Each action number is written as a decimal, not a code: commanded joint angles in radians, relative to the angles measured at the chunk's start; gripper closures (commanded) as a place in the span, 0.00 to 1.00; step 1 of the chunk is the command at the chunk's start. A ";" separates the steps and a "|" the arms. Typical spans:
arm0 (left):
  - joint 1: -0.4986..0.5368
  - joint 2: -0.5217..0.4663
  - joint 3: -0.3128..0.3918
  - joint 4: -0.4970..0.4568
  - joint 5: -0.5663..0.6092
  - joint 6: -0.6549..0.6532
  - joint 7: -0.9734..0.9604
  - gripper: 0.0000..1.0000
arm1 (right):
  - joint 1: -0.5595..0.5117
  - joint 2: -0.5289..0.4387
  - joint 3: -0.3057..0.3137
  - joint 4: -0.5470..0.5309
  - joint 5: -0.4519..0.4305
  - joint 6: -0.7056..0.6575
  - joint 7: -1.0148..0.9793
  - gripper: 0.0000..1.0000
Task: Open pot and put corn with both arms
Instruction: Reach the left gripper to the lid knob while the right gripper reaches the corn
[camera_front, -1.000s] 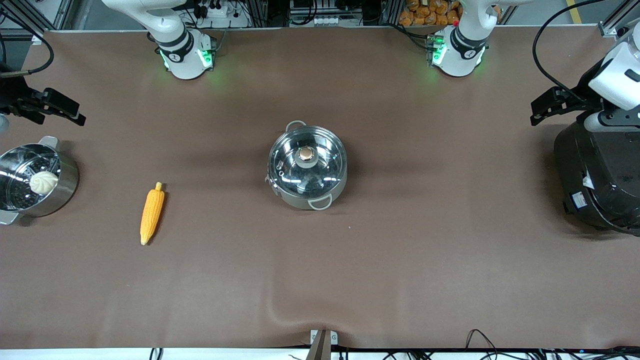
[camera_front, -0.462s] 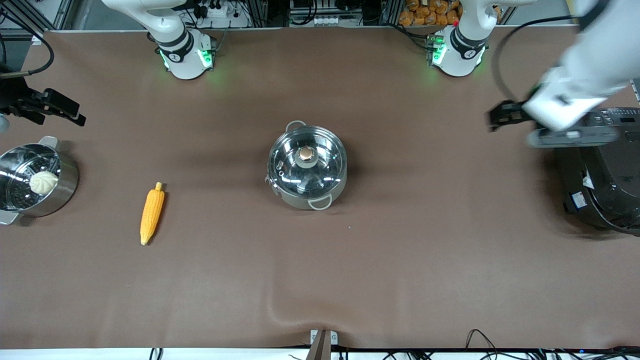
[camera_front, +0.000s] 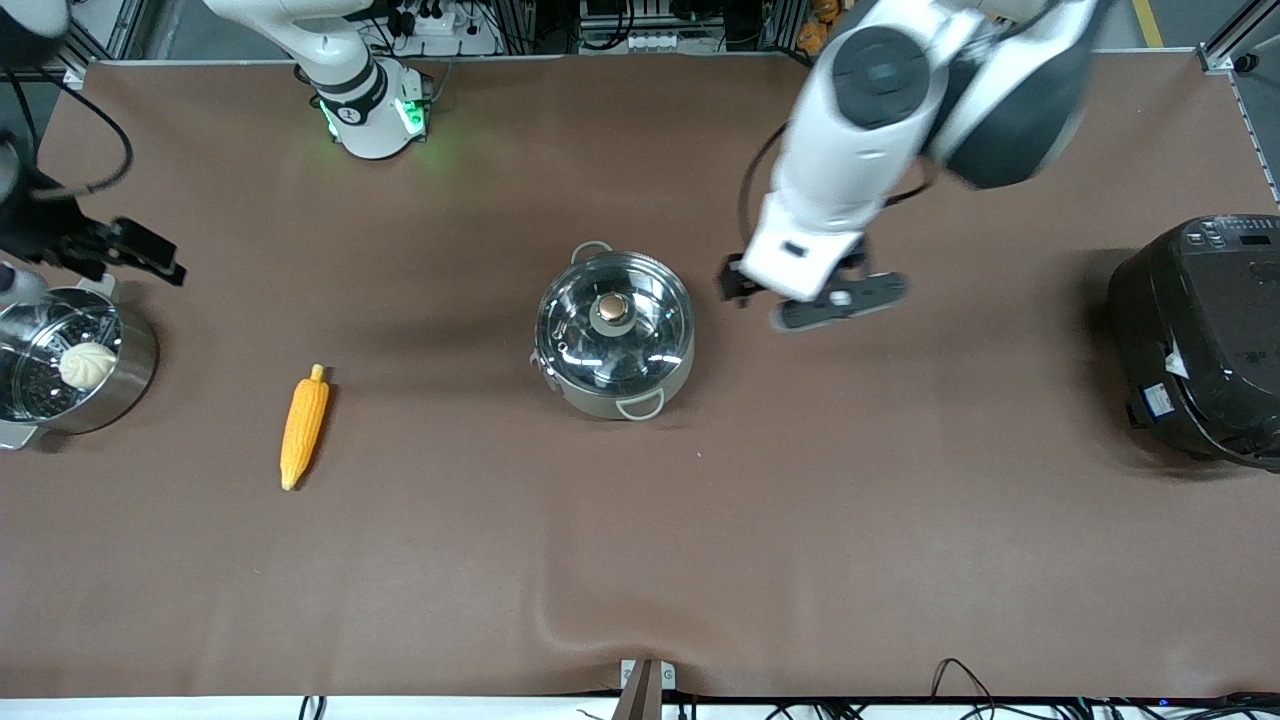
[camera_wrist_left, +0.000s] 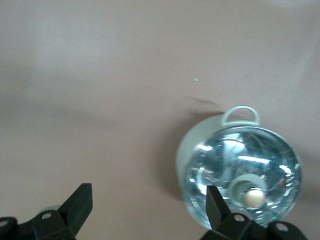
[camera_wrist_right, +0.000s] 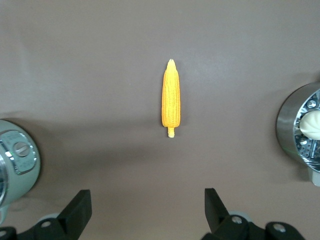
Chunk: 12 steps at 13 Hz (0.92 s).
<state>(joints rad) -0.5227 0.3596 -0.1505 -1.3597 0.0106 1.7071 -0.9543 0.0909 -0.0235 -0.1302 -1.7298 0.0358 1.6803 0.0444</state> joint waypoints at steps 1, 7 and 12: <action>-0.092 0.088 0.017 0.051 0.017 0.076 -0.157 0.00 | -0.011 0.092 0.009 -0.005 -0.013 0.079 -0.011 0.00; -0.220 0.265 0.012 0.099 0.015 0.233 -0.568 0.00 | -0.010 0.200 0.009 -0.152 -0.014 0.390 -0.012 0.00; -0.270 0.314 0.026 0.097 0.025 0.246 -0.636 0.01 | -0.011 0.278 0.009 -0.324 -0.014 0.658 -0.092 0.00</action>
<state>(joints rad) -0.7645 0.6435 -0.1401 -1.2959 0.0107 1.9562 -1.5550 0.0915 0.2431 -0.1271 -1.9755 0.0341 2.2371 0.0089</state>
